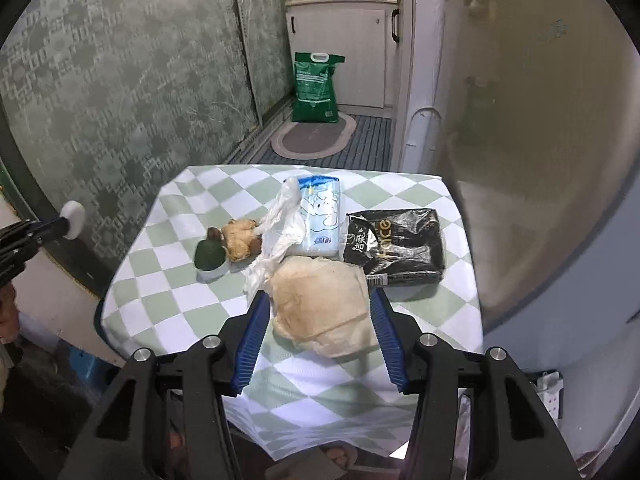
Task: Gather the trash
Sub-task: 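Lift the white cup with the left tool while the right tool grasps the tissue, then carry the cup and tissue over the teal bin with both tools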
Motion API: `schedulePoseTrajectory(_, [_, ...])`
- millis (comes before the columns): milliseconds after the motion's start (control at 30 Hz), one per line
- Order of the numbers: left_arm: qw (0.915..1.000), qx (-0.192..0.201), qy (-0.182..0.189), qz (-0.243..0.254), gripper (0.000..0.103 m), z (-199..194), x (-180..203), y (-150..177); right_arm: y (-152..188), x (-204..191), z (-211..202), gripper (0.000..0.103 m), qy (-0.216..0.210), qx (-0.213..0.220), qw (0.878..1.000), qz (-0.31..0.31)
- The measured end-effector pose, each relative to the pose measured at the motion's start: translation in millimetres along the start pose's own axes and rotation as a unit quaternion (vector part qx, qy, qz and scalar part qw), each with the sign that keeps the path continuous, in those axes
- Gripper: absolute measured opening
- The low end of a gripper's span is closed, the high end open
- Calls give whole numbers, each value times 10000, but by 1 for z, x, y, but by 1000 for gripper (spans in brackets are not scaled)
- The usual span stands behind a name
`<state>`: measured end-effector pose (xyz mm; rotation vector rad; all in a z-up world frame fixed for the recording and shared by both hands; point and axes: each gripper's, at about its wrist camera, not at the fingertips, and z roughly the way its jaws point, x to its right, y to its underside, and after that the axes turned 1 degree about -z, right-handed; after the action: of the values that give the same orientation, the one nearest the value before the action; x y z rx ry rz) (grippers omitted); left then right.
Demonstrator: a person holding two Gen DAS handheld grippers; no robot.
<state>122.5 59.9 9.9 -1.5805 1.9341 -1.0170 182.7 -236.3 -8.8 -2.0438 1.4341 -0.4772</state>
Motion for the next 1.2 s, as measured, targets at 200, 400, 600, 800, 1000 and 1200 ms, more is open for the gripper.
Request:
schedulePoseTrajectory(200, [9998, -132, -117, -69, 9, 5, -17, 8, 2, -4, 15, 7, 158, -201, 9997, -66])
schedulePoseTrajectory(400, [9989, -354, -192, -236, 9, 14, -36, 20, -6, -6, -15, 5, 278, 141, 9995, -67])
schedulePoseTrajectory(600, [9973, -563, -324, -348, 9, 24, -52, 34, -19, -19, -37, 5, 104, 454, 9989, -74])
schedulePoseTrajectory(800, [9937, -897, -396, -551, 9, 39, -70, 51, -31, -61, -46, 5, -235, 625, 9971, -359])
schedulePoseTrajectory(1000, [9878, -1312, -429, -719, 9, 58, -84, 73, -39, -109, -42, 5, -656, 659, 9934, -667])
schedulePoseTrajectory(1200, [9783, -1834, -431, -860, 9, 88, -99, 101, -40, -160, -21, 5, -1076, 454, 9888, -935])
